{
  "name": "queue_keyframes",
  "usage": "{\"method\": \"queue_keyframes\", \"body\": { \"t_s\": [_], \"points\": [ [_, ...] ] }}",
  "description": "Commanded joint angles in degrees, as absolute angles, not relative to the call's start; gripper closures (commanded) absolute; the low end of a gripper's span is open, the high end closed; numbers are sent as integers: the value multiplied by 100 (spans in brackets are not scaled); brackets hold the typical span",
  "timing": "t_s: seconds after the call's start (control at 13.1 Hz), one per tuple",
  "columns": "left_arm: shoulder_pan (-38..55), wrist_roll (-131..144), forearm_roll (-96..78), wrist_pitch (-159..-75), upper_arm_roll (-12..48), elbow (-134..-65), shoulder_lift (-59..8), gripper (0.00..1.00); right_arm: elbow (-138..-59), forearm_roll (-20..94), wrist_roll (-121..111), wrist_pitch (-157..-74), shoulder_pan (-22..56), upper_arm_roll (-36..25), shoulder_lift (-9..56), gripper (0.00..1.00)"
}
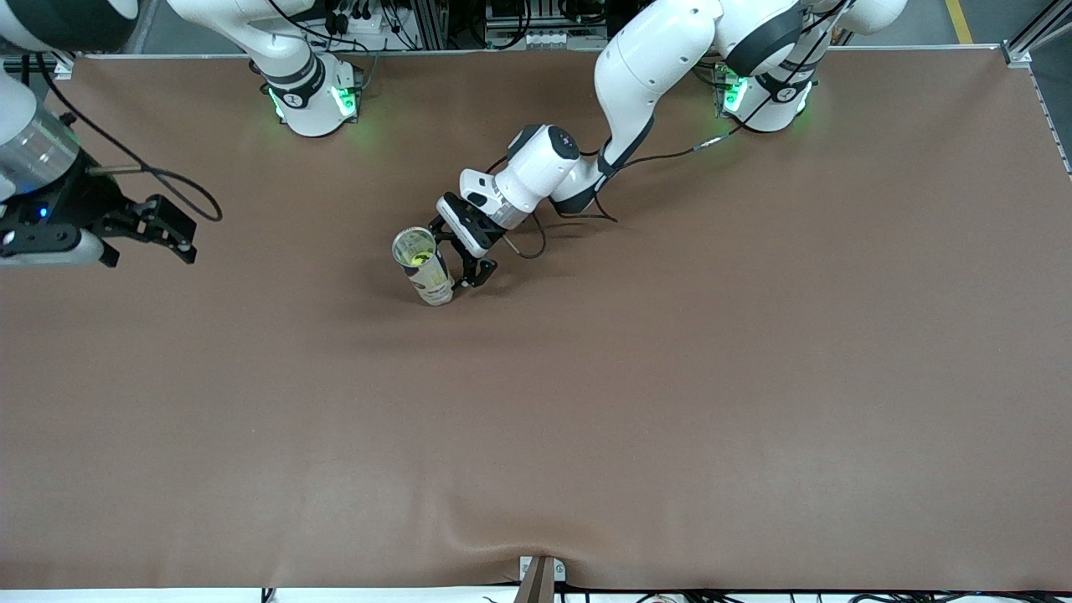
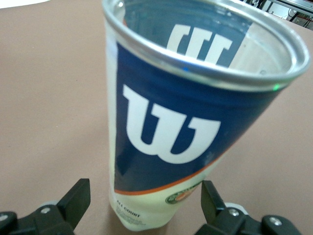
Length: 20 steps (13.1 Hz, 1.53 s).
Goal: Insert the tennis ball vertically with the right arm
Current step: 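Set the can upright on the table and open the left gripper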
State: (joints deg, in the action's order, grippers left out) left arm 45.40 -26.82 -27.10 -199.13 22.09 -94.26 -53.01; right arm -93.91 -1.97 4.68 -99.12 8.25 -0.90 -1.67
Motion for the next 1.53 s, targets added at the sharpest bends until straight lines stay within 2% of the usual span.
{"method": "queue_keyframes", "body": {
  "t_s": [0.0,0.23,0.69,0.92,1.07,1.15,1.45],
  "points": [
    [4448,-2681,-2874,-19775,2188,-10027,-4843,0,-9853,-141,387,-9889,1062,-202,-563,0],
    [4351,-2681,-3005,-19540,2188,-10379,-4545,0,-9643,-132,387,-9765,1589,-841,-466,0],
    [4105,-2672,-3155,-19152,2188,-10581,-4439,0,-9334,-70,264,-9571,1608,-861,-255,0],
    [3903,-2672,-3208,-18828,2180,-10740,-4281,0,-9325,-53,237,-9483,1364,-739,-281,0],
    [3710,-2672,-3208,-18302,2110,-10714,-4114,0,-9334,-61,194,-9475,374,329,-299,0],
    [3683,-2672,-3208,-17933,1935,-10670,-4026,0,-9325,-62,193,-9475,334,377,-299,0],
    [3700,-2681,-3051,-15596,916,-9986,-3665,0,-9308,-62,193,-9483,273,395,-281,0]
  ]
}}
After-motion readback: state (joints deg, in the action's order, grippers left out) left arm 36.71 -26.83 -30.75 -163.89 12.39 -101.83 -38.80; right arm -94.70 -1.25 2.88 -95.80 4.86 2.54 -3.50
